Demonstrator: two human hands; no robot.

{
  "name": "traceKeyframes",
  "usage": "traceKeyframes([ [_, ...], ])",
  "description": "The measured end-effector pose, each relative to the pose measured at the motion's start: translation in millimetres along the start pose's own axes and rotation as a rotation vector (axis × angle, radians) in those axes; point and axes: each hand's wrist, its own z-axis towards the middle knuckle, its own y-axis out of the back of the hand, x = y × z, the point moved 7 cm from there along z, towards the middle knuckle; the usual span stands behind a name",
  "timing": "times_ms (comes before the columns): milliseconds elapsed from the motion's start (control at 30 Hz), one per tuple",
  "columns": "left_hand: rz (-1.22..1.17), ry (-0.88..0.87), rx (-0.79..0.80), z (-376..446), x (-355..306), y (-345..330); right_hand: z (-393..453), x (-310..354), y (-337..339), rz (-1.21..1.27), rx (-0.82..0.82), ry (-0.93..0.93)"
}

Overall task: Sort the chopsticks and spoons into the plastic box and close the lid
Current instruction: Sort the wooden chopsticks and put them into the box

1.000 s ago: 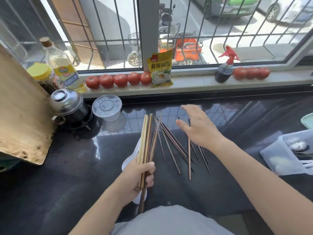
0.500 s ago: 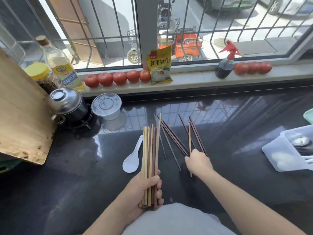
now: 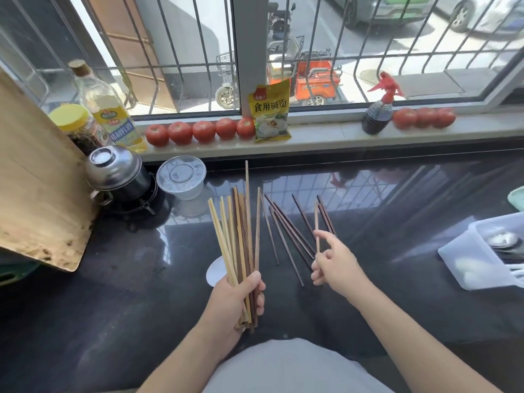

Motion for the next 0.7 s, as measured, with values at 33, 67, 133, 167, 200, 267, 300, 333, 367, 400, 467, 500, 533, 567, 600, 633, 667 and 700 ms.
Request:
traceKeyframes([
  [33, 0.021, -0.018, -0.002, -0.3, -2.3, 0.2, -13.0, 20.9, 0.4, 0.065, 0.057, 0.07],
  [67, 0.029, -0.039, -0.004, -0.7, -5.1, 0.6, -25.0, 41.2, 1.4, 0.106, 0.115, 0.137],
  [133, 0.039, -0.071, -0.008, -1.4, -10.1, 2.6, -45.2, 78.8, 7.1, 0.117, 0.173, 0.255],
  [167, 0.045, -0.08, -0.007, -1.6, -11.9, 3.7, -50.2, 93.5, 13.1, 0.061, 0.141, 0.296],
  [200, 0.05, -0.086, -0.002, -1.5, -13.7, 4.5, -50.1, 104.5, 20.4, 0.001, 0.077, 0.313],
  [267, 0.061, -0.098, 0.017, 0.2, -16.7, 5.1, -43.3, 117.6, 30.4, -0.062, -0.015, 0.276],
  [300, 0.067, -0.104, 0.028, 1.6, -18.2, 4.4, -38.9, 121.3, 27.7, -0.01, 0.002, 0.247],
  [333, 0.066, -0.107, 0.042, 2.7, -19.7, 2.7, -35.3, 125.0, 20.4, 0.054, 0.039, 0.225],
  [367, 0.05, -0.101, 0.066, 3.2, -20.5, -0.2, -30.9, 128.0, 11.5, 0.068, 0.073, 0.227],
  [400, 0.017, -0.08, 0.102, 3.2, -19.9, -4.2, -26.7, 131.5, 1.4, 0.028, 0.088, 0.243],
  [467, -0.049, 0.001, 0.207, -0.9, -15.2, -13.3, -23.2, 136.7, -22.2, -0.094, 0.093, 0.28],
  [500, -0.058, 0.038, 0.258, -4.4, -12.3, -16.3, -21.7, 135.1, -32.5, -0.144, 0.09, 0.285],
  [533, -0.043, 0.053, 0.293, -8.1, -9.0, -16.9, -21.2, 131.7, -40.1, -0.18, 0.086, 0.283],
  [567, -0.005, 0.039, 0.307, -10.6, -6.5, -15.4, -22.6, 127.3, -44.5, -0.208, 0.085, 0.272],
  [600, 0.043, 0.004, 0.312, -12.9, -4.7, -12.7, -23.8, 121.9, -46.1, -0.228, 0.103, 0.251],
  [633, 0.088, -0.035, 0.314, -14.9, -2.6, -9.7, -27.2, 119.4, -46.2, -0.249, 0.144, 0.227],
  [667, 0.127, -0.066, 0.312, -16.6, -0.2, -6.9, -29.6, 120.3, -43.1, -0.263, 0.175, 0.206],
  [700, 0.159, -0.085, 0.31, -18.2, 2.3, -4.7, -28.6, 126.1, -36.1, -0.247, 0.163, 0.211],
])
